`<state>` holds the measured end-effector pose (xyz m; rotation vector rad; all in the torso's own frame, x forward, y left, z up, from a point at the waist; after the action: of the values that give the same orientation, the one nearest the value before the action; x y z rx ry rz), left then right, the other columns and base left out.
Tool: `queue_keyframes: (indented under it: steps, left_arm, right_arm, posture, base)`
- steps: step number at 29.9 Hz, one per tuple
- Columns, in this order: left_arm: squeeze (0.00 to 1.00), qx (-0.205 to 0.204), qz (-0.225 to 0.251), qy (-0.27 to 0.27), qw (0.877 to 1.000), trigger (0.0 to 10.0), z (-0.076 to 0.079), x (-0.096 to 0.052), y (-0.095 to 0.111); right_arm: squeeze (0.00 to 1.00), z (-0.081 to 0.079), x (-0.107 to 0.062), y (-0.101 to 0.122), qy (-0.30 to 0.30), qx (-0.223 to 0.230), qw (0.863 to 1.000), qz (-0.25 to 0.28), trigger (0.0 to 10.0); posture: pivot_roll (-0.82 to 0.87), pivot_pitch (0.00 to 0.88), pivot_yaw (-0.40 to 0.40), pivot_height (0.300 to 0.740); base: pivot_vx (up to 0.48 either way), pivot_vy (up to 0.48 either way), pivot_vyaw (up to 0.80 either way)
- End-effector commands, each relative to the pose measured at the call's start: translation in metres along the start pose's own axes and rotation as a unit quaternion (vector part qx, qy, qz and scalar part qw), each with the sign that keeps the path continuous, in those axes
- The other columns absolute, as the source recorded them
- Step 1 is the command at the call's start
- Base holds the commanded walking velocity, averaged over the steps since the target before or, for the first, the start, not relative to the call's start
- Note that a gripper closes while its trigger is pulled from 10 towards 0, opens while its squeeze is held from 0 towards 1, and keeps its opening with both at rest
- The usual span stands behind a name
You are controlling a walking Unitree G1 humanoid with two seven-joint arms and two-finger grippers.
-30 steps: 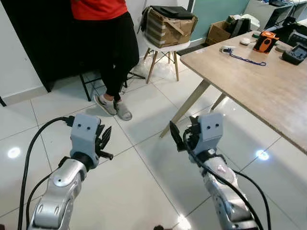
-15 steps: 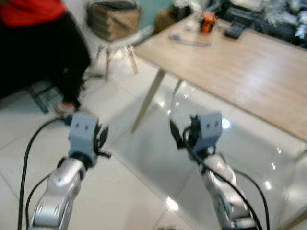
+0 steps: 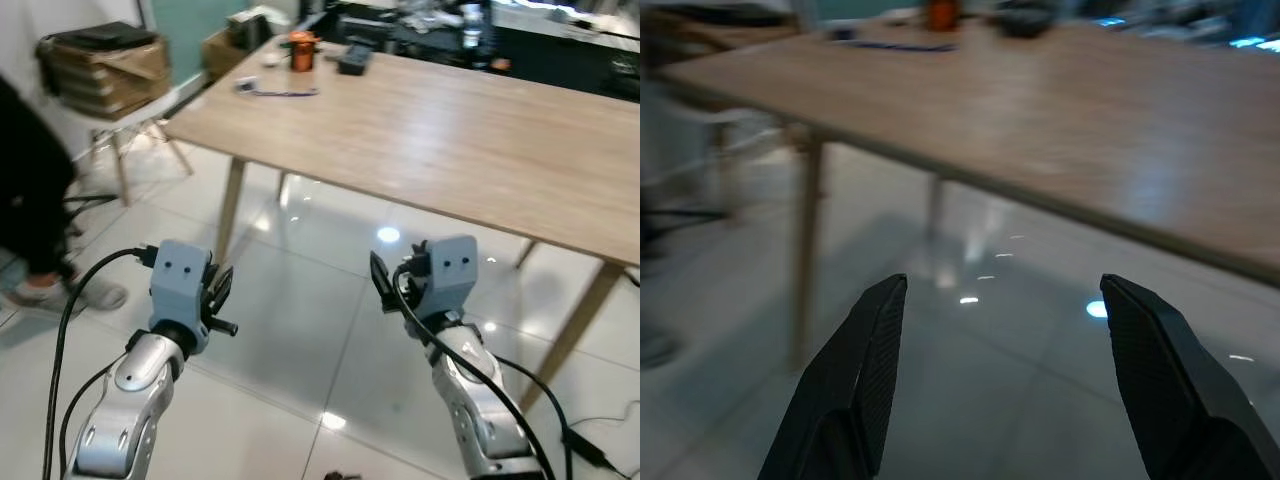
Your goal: Setting the table
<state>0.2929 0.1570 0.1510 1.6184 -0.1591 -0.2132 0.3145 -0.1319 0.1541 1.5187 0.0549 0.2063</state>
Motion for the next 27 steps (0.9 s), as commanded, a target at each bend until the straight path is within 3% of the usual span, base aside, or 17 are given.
queue_keyframes:
  steps: [1,13,27]
  left_arm:
    - [0.00,-0.006,-0.017,0.002,1.000,10.0,-0.001,-0.002,-0.007]
    - [0.00,-0.028,-0.010,0.002,1.000,10.0,-0.001,-0.001,-0.003]
    - [0.00,-0.026,-0.013,0.012,0.999,10.0,-0.005,0.000,-0.002]
  right_arm:
    - [0.00,-0.002,-0.001,-0.004,0.001,0.005,1.000,-0.009,10.0]
    - [0.00,0.002,0.000,-0.005,-0.018,0.007,1.000,-0.012,10.0]
    - [0.00,0.012,0.002,-0.004,-0.050,0.008,0.999,-0.014,10.0]
  posture:
    - [0.00,0.058,0.027,0.740]
    - [0.00,0.061,0.029,0.740]
    - [0.00,0.064,0.029,0.740]
  base:
    - [0.000,0.000,-0.80]
    - [0.000,0.000,-0.80]
    - [0.000,0.000,-0.80]
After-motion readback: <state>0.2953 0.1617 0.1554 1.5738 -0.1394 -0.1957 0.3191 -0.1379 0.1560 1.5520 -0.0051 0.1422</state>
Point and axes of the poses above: a point about 5 cm out from each wrist's last joint towards the gripper, its own x axis pointing out of the wrist towards the gripper, its own y axis along the axis of the wrist's last joint, z = x × y, the point moved 2 cm from there along x, pointing out of the wrist towards the gripper, and after that the axes turned 2 degrees about -x, right-handed, at the moved point
